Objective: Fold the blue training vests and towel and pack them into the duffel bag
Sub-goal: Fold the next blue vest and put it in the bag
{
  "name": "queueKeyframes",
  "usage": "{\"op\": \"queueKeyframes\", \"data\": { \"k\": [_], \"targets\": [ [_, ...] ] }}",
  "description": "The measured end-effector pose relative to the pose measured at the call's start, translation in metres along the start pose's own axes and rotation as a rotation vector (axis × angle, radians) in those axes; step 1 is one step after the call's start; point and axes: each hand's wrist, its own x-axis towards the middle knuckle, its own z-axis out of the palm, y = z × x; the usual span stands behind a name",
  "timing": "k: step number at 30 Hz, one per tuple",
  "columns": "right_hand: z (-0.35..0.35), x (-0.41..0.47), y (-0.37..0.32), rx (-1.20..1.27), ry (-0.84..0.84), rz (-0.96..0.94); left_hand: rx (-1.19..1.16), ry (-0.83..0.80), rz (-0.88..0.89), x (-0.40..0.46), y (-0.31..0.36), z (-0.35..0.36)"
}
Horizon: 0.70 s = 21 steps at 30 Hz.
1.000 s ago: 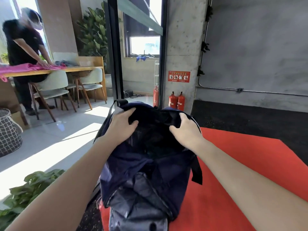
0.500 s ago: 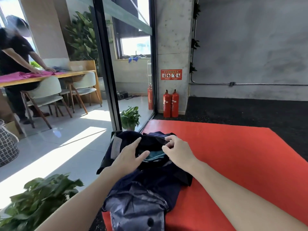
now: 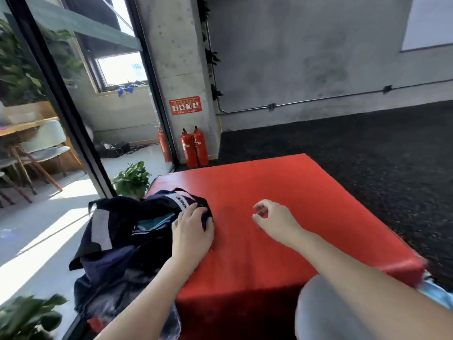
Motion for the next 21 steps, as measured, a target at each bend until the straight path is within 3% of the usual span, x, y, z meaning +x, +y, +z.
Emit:
{"op": "queueKeyframes", "data": {
  "k": [5, 12, 21],
  "targets": [
    [-0.06, -0.045, 0.093, -0.04, 0.069, 0.137, -0.098, -0.074, 0.062, -0.025, 0.085, 0.051],
    [-0.122, -0.114, 0.205, -0.063, 0.207, 0.349, -0.199, -0.447, 0.332, -0.077, 0.227, 0.13],
    [-0.159, -0.18, 0.318, -0.028, 0.242, 0.59, 0.029, -0.863, 0.603, -0.15, 0.336, 0.217]
  ]
}}
